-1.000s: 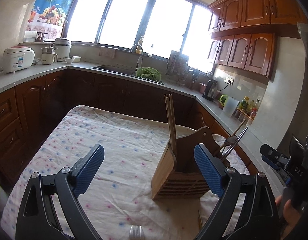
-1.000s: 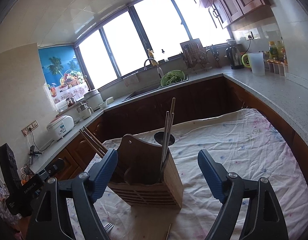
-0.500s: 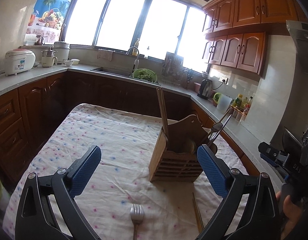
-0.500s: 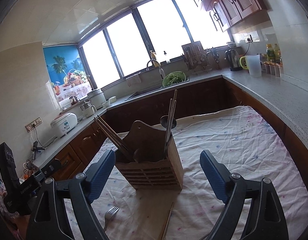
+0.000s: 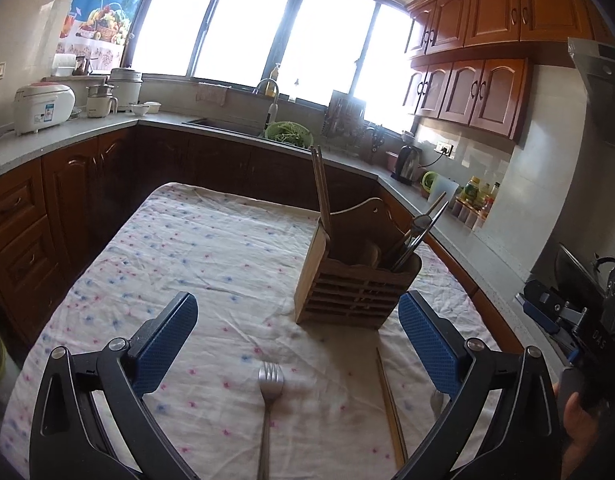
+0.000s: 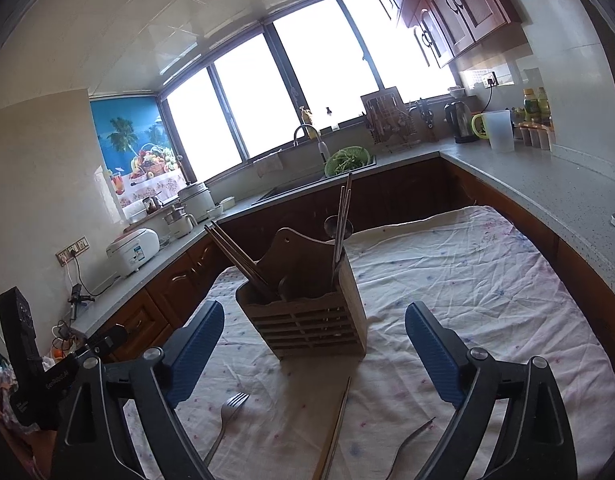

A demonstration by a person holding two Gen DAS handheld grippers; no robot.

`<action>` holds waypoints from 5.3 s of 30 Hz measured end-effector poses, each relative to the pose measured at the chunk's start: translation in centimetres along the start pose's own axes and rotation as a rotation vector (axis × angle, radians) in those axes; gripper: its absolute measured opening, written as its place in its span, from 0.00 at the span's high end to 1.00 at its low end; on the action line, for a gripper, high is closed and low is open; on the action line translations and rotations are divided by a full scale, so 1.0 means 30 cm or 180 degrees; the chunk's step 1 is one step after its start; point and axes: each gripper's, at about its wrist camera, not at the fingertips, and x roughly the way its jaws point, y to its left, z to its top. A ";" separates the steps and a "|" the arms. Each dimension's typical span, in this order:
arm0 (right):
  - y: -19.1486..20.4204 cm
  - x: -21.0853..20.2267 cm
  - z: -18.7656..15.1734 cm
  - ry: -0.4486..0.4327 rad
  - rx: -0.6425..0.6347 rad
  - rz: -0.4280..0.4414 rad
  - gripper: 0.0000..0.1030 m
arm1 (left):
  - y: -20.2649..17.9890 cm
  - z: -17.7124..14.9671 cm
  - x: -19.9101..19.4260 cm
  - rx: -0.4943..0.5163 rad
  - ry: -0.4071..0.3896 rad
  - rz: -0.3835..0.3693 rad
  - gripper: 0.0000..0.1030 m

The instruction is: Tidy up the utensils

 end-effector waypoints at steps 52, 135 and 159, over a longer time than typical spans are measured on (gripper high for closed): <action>0.057 -0.246 -0.339 -0.0457 -0.0510 -0.0300 0.00 | -0.067 -0.310 -0.161 0.0644 -0.0181 0.0924 0.00; 0.125 -0.244 -0.386 -0.0486 -0.0787 -0.0153 0.00 | -0.134 -0.335 -0.228 0.0870 -0.0459 0.0904 0.00; 0.122 -0.245 -0.377 -0.0505 -0.0791 -0.0152 0.00 | -0.133 -0.323 -0.213 0.0870 -0.0421 0.0854 0.00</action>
